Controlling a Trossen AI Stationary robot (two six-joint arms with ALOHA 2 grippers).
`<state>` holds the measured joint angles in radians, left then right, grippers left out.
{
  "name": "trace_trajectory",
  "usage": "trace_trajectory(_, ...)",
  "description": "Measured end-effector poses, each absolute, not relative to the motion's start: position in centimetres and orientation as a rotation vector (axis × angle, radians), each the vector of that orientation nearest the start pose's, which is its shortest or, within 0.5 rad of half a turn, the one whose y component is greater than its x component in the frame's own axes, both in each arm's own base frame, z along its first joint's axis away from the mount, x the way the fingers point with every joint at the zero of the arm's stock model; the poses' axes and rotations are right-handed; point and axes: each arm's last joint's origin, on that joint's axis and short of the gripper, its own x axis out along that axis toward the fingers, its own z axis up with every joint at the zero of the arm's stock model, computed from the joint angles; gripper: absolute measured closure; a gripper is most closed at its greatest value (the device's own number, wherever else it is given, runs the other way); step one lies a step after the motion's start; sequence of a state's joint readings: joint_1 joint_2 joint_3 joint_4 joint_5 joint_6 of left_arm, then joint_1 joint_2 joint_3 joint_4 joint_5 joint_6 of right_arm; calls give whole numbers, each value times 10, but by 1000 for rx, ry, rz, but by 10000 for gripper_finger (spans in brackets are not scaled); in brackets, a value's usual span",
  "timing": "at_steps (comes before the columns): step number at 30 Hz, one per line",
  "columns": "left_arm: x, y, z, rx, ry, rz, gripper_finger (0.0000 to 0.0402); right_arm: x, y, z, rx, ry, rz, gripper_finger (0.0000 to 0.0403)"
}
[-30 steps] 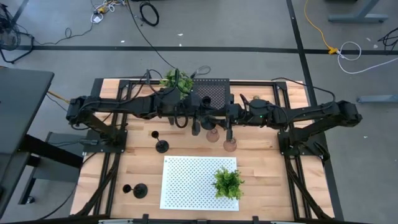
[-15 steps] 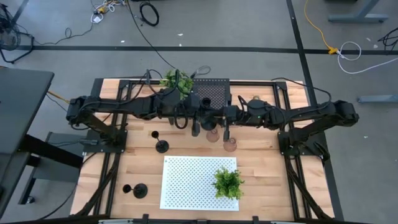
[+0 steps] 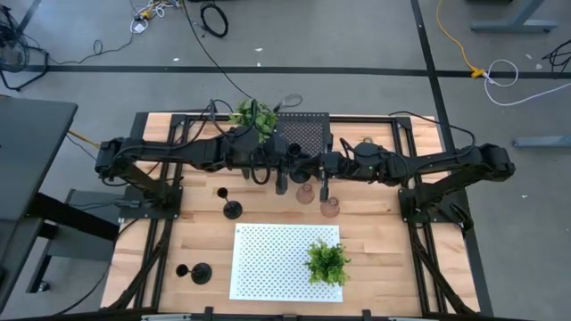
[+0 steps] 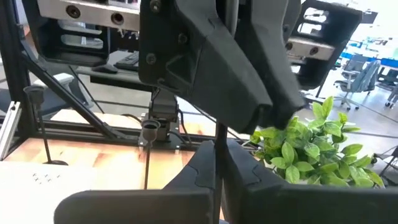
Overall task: Pick & Place candle stick holders
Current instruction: Put the big black candle holder on the black shelf
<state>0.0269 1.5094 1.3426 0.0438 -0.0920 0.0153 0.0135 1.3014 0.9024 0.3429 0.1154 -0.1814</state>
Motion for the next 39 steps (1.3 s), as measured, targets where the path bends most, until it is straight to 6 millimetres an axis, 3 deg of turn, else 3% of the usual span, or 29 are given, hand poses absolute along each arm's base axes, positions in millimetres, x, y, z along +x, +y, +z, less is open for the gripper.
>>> trace_trajectory(6, 341, 11, 377, 78, 174, 203, 288, 294, -4, 313, -196, 72, -117, 401)
trace_trajectory(11, 331, 13, 376, 98, 248, 252, 219, 292, -18, 311, -195, 109, -163, 402)
trace_trajectory(16, 321, 12, 373, 98, 343, 257, 180, 290, -37, 310, -199, 127, -211, 402)
trace_trajectory(30, 318, 12, 366, 79, 413, 260, 178, 267, -117, 312, -142, 122, -329, 403)
trace_trajectory(39, 318, 12, 366, 80, 417, 259, 179, 247, -151, 304, -109, 62, -378, 403)
